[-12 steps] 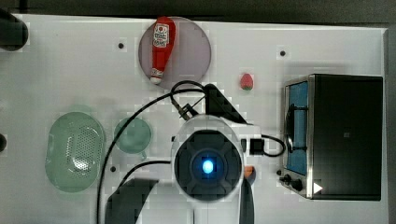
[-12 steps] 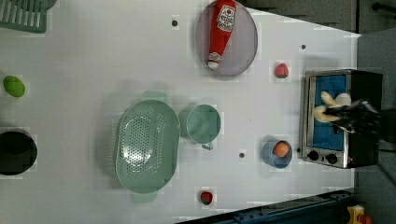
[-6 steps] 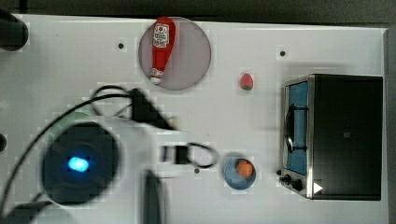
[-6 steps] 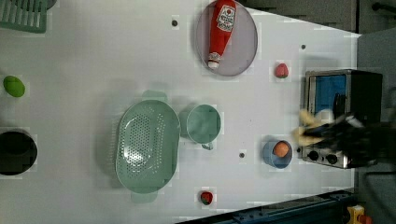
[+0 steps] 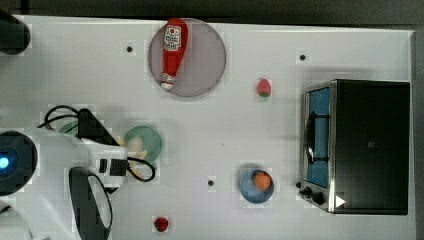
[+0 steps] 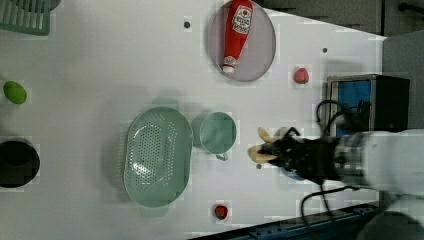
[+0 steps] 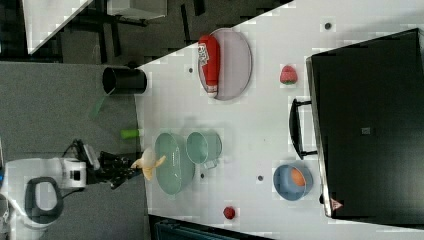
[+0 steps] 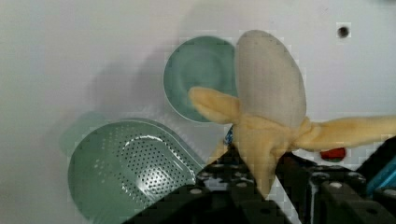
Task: Pick Banana and place it in mug.
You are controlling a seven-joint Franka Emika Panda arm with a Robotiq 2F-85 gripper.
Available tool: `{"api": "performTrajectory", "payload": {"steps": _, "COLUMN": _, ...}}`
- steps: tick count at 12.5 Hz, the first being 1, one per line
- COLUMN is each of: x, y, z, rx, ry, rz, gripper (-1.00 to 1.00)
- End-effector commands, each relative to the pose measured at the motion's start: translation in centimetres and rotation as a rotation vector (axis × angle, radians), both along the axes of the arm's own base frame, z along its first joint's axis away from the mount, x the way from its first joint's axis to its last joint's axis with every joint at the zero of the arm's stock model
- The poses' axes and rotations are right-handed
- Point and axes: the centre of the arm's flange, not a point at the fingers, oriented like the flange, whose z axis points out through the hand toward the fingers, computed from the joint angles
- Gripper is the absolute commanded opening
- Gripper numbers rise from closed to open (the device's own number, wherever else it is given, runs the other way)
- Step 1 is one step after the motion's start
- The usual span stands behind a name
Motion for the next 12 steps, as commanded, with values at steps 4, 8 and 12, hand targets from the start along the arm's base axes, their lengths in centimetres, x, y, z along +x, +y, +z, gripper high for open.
{"api": "performTrajectory", "payload": {"steps": 4, "x": 0.8, "y": -0.6, "z": -9.7, "rx": -0.002, "ry": -0.078, "rz": -0.122, "gripper": -0.53}}
{"api": "performTrajectory", "payload": {"steps": 8, "x": -0.2, "y": -0.6, "z": -13.3, "rx": 0.001, "ry": -0.061, "rz": -0.214, "gripper": -0.48}}
{"api": "performTrajectory", "payload": {"steps": 12, "x": 0.2, "y": -0.7, "z": -13.1, "rx": 0.012, "ry": -0.076, "rz": -0.224, "gripper": 0.46}}
